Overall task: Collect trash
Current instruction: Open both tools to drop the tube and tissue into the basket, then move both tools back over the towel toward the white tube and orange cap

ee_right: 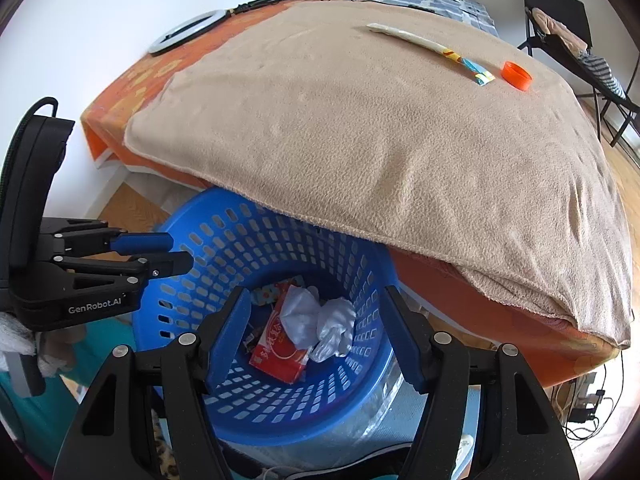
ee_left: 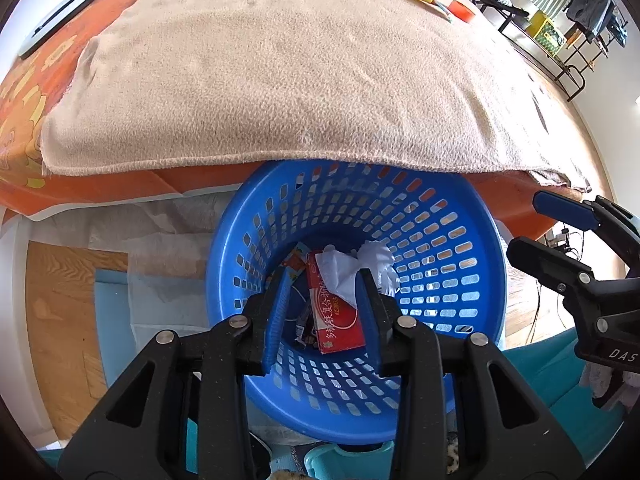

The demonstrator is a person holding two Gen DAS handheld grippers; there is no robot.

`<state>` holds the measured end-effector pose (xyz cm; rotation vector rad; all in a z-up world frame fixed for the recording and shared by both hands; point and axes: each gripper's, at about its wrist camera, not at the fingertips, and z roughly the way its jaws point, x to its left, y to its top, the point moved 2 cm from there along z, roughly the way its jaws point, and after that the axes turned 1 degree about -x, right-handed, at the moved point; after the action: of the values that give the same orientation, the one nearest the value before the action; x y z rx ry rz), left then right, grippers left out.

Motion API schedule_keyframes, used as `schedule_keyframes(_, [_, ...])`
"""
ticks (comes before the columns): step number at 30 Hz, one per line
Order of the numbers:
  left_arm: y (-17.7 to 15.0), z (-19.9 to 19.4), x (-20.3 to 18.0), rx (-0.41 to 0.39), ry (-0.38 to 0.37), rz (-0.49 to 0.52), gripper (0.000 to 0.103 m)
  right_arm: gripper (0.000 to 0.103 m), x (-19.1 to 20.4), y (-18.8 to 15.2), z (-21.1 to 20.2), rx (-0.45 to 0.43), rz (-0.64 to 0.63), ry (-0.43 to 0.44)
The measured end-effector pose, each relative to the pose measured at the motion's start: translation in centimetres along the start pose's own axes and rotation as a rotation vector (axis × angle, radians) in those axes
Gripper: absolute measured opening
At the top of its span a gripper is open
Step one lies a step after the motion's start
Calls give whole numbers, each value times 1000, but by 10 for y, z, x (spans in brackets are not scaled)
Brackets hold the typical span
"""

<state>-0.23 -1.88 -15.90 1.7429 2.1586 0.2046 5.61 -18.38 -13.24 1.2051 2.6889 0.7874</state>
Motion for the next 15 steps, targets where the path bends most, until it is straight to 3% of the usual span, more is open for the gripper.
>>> schedule_keyframes(2, [3,-5,-4,-15,-6,6,45,66,-2,2,-4,-15,5,-3])
schedule_keyframes(15, [53,-51,-35,-163,-33,51,48,70,-30,31,-39,-115,85,-1])
